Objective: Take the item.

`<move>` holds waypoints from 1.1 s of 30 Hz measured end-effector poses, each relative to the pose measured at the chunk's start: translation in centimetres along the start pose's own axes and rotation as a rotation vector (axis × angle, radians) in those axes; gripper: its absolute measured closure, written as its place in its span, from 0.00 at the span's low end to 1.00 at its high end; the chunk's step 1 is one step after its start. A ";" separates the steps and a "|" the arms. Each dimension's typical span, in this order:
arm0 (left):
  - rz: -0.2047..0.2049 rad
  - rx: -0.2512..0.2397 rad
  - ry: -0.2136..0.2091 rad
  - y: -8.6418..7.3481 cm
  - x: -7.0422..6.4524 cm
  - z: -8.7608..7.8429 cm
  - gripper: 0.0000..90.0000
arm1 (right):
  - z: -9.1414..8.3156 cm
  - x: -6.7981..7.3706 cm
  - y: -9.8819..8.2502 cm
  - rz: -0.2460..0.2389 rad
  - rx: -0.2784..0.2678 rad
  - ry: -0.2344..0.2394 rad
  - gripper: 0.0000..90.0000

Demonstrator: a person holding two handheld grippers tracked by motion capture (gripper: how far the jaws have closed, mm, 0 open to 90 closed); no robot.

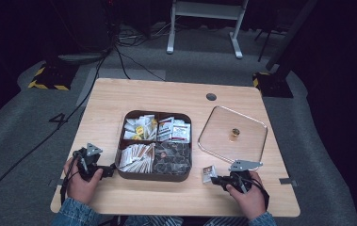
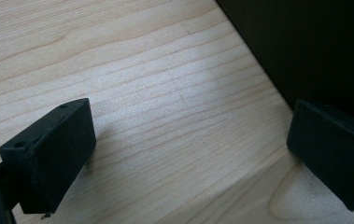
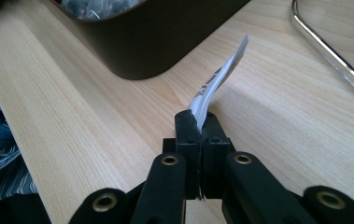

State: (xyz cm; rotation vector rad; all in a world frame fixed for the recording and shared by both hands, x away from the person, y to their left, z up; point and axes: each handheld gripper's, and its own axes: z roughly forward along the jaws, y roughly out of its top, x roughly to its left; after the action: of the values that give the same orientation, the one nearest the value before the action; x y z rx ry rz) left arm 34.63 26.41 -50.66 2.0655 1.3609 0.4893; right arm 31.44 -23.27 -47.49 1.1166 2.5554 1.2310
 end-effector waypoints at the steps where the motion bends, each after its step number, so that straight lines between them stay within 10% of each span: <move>1: 0.000 0.000 0.000 0.0 0.0 0.0 0.02 | 0.0 0.0 0.0 -0.001 0.002 0.002 0.99; 19: 0.002 0.000 -0.001 0.0 0.0 0.0 0.02 | 0.2 -0.1 -0.5 0.044 0.017 0.018 0.96; 33: 0.000 0.000 0.000 0.0 0.0 0.0 0.02 | -0.5 -0.9 -0.9 0.031 -0.048 -0.127 0.56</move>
State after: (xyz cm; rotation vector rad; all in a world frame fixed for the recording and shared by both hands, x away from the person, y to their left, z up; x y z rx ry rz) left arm 34.64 26.41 -50.65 2.0655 1.3615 0.4889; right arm 31.42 -24.52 -47.98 1.1877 2.4120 1.1808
